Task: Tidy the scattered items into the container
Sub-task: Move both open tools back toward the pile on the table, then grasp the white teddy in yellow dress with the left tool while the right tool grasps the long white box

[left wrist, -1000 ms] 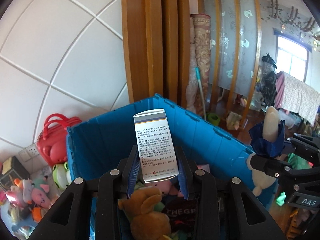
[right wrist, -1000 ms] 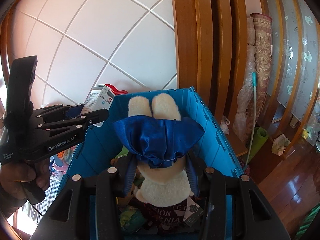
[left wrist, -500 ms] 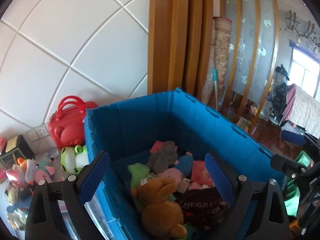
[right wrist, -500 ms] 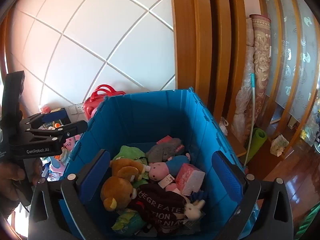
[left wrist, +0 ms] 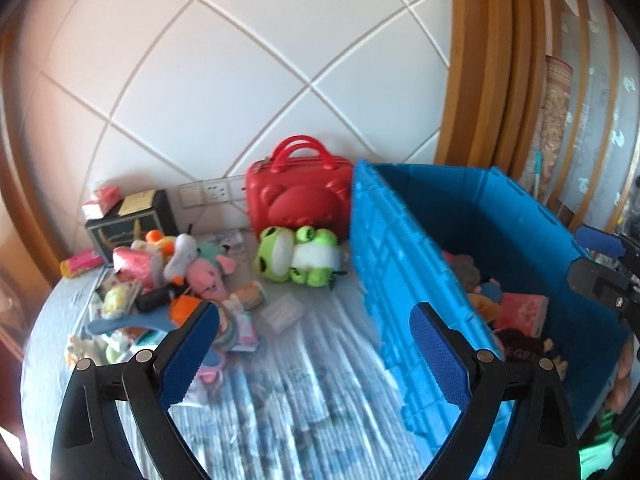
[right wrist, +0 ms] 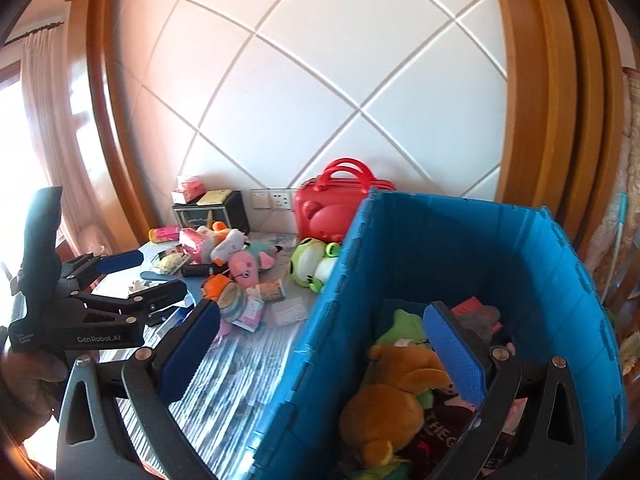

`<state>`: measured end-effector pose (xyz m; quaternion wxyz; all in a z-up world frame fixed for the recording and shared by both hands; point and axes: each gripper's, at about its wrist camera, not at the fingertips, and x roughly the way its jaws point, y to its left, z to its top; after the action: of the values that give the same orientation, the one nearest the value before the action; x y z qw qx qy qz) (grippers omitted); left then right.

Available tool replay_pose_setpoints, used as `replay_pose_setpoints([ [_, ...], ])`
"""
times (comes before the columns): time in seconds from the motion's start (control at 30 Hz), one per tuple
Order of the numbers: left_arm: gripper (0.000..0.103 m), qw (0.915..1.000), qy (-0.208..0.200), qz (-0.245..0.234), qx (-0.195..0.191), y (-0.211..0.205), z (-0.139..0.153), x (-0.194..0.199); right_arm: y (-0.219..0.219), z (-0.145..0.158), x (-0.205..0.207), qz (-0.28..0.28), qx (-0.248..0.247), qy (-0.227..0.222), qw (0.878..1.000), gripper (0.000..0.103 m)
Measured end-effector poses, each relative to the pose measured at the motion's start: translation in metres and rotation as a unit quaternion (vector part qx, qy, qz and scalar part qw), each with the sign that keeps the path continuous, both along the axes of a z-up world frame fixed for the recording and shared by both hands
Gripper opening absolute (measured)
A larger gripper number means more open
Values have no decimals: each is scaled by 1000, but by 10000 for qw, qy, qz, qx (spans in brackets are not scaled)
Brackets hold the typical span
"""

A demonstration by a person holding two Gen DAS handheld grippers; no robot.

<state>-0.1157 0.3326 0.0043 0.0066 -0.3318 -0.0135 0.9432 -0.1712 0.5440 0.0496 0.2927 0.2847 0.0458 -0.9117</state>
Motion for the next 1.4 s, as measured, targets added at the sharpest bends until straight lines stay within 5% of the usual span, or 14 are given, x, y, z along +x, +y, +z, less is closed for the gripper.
replay_pose_setpoints([
  [0.4,97,9940,-431,1004,90,-216,-48,61,-176,-29,46,647,243,-198,9974,103],
  [0.7,97,9867,-837,1393,-90,-363,-105,79,-309,-105,68,787,546,-617,9935,103],
  [1.1,93,9791,-1402,1467,-172,-504,-220,38,-453,-239,76,719,1130,-1350,9818,103],
  [1.4,85,9765,-1625,1413,0,-553,-298,-14,-511,-303,60,578,1303,-1525,9780,103],
])
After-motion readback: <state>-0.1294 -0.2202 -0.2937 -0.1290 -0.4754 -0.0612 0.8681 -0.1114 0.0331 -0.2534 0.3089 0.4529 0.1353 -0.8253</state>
